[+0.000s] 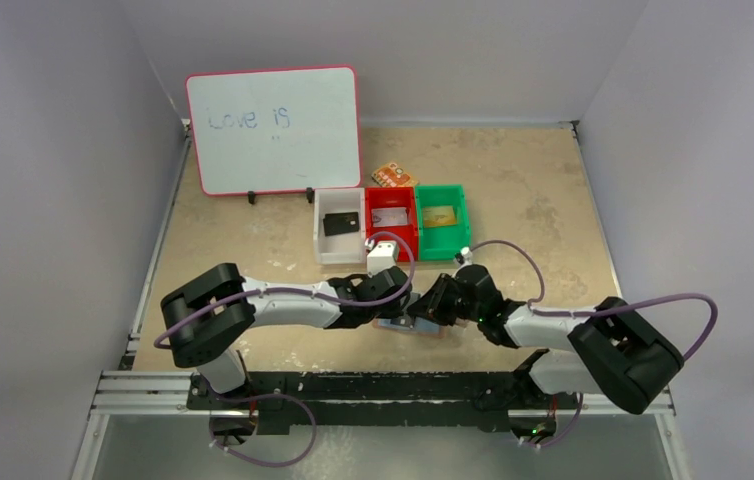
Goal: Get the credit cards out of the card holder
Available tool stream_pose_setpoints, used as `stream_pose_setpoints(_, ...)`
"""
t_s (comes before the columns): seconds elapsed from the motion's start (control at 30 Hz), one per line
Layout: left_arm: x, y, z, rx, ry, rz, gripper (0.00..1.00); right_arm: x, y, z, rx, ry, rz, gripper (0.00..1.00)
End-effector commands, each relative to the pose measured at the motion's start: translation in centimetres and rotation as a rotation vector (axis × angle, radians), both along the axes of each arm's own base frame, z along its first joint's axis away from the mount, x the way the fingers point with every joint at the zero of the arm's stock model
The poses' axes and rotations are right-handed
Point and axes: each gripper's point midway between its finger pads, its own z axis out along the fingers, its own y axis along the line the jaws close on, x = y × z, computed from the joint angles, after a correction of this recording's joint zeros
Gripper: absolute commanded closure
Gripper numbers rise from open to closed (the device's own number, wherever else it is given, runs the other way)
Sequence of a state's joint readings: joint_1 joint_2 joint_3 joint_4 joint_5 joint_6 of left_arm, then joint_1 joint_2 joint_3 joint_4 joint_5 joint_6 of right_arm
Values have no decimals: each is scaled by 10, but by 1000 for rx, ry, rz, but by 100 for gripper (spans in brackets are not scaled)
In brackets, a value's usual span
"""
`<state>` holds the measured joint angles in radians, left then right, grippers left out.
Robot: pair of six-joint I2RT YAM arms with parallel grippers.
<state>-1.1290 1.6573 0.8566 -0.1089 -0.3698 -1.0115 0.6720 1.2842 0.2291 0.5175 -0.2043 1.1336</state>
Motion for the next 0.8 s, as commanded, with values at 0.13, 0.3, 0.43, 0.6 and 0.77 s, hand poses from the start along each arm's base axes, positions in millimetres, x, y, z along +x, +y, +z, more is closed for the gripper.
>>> stream_pose_setpoints(0.13,-25,36,-41,134,99,9,87,5,6,18,62,-42,-11,77)
stream_pose_setpoints(0.3,-24,39,-45,155,101,13,88,3,3,23,75,-57,-14,82)
stream_pose_setpoints(0.43,-21,39,-46,178,89,18,89,3,4,29,92,-68,-9,87)
stream_pose_setpoints(0.6,-19,46,-47,226,78,42,91,3,0,27,82,-62,-25,97)
stream_pose_setpoints(0.77,-19,55,-50,253,73,61,92,0,-5,26,83,-63,-35,100)
